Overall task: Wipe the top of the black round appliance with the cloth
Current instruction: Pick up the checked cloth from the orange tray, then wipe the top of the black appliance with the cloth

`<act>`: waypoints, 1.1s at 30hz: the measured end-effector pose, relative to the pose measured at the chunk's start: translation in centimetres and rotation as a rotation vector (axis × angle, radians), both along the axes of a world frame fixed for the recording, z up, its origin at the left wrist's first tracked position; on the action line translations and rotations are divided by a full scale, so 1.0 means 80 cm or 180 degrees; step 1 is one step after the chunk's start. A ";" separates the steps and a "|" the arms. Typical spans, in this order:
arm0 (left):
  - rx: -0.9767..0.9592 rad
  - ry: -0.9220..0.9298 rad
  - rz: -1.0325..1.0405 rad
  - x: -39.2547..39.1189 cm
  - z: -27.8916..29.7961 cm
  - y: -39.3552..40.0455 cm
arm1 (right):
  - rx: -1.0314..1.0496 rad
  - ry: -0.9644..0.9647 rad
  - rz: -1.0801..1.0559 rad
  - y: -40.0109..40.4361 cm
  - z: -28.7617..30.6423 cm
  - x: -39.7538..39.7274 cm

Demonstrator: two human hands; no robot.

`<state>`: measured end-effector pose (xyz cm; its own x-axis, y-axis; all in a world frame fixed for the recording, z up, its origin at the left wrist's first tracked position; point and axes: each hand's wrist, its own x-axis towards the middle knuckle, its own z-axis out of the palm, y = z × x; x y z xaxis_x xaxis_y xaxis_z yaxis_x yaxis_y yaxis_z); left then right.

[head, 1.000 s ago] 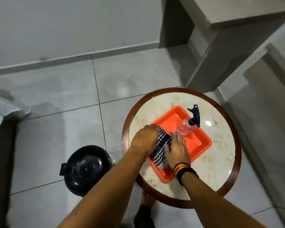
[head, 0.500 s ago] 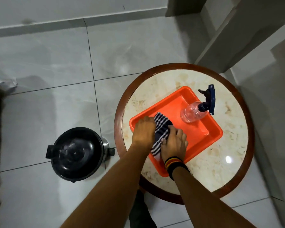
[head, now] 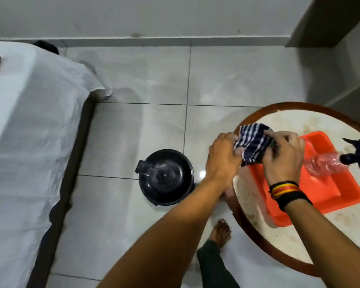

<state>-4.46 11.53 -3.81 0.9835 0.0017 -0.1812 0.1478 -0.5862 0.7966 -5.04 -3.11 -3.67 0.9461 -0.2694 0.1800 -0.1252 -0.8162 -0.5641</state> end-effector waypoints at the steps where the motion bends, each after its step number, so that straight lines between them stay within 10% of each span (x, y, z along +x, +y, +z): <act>1: 0.0003 0.0024 0.0116 -0.006 0.000 0.024 | -0.0022 0.0015 0.0170 0.025 0.002 0.005; 15: -0.0030 0.1341 0.1261 -0.122 -0.208 0.252 | -0.0931 0.1154 0.1561 0.279 -0.213 -0.027; 23: 0.1669 0.1273 0.0402 -0.100 -0.342 0.325 | -0.0949 0.1572 0.1970 0.334 -0.368 -0.011; 33: 0.1674 0.1676 -0.0419 -0.094 -0.440 0.350 | -0.1577 0.1369 0.2931 0.340 -0.450 -0.051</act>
